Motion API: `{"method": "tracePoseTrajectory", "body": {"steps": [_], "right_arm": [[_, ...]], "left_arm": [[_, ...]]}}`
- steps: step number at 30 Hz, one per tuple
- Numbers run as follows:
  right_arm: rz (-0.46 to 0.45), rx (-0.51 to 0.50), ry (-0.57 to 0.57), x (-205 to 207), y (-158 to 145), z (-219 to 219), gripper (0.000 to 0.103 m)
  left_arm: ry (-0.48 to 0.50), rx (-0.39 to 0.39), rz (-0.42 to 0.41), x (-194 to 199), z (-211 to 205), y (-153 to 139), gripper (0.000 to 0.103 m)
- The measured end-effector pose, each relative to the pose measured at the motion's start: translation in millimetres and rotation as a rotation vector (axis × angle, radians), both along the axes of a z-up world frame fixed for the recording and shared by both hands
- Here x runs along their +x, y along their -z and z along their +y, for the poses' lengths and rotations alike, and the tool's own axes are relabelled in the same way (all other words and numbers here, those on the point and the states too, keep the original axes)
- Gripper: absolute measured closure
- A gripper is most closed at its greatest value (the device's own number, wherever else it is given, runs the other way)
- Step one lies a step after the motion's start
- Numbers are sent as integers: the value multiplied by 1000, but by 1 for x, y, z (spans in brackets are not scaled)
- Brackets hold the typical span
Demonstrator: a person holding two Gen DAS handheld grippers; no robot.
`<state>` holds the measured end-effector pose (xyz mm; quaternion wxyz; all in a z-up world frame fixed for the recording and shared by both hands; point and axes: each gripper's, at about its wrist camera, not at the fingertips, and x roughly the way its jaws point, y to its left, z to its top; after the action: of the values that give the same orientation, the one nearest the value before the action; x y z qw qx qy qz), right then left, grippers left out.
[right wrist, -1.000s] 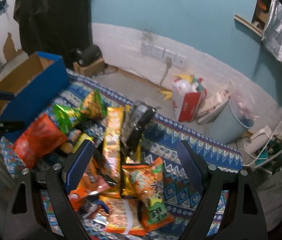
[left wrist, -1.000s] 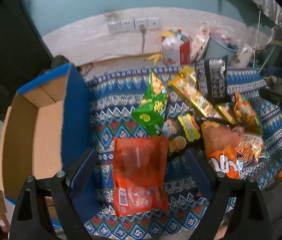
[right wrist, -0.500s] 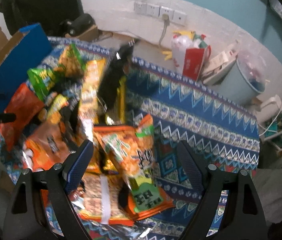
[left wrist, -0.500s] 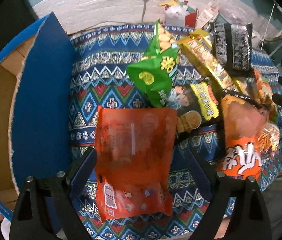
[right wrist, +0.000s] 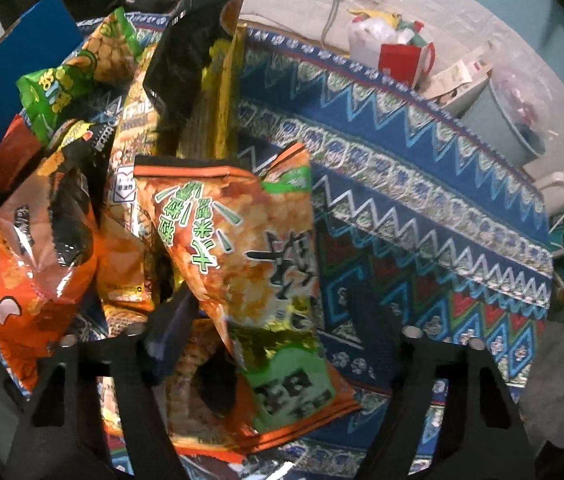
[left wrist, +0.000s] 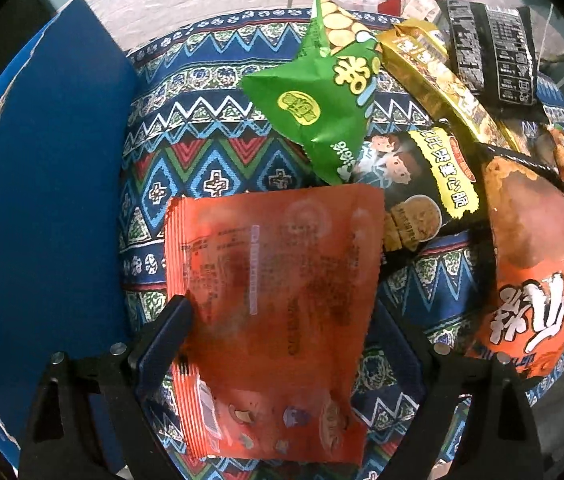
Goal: Organize snacks
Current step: 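Lower both grippers to the pile and close each on a snack bag, then carry the orange bag with the left gripper into the box and release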
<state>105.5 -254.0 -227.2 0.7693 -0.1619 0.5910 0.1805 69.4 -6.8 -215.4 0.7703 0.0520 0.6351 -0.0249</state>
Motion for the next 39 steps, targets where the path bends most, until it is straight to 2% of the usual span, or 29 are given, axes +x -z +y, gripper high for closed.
{"method": "tracePoseTrajectory", "body": {"steps": [2,4,7,8,9,12,15,21,29,39], "right_arm": [[22,3,0,0,7,1,45],[29,-2,1,-1,10,2,52],[10,1,17,-1,6,2,62],[-1,4,23,-1,4,1,64],[-14,7,30,0,1,1,64],[-57,13,56,4,-11,1,71],[-101,20,80,5,-23,0,71],[-176,29,97,5,-45,3,71],[-251,68,92,-9,-76,15,71],[-326,145,59,-23,-111,40,71]], "left_arm": [[8,2,-9,0,-1,2,12],[16,11,-24,0,0,2,15],[36,60,-52,-5,-4,0,32],[44,75,-62,-6,-7,-4,43],[51,77,-66,-6,-8,-4,48],[63,76,-86,-7,-9,-8,61],[68,54,-97,-11,-11,-15,71],[66,23,-122,-11,-8,-35,79],[67,-18,-180,-25,-7,-65,79],[59,-53,-305,-34,0,-114,79]]}}
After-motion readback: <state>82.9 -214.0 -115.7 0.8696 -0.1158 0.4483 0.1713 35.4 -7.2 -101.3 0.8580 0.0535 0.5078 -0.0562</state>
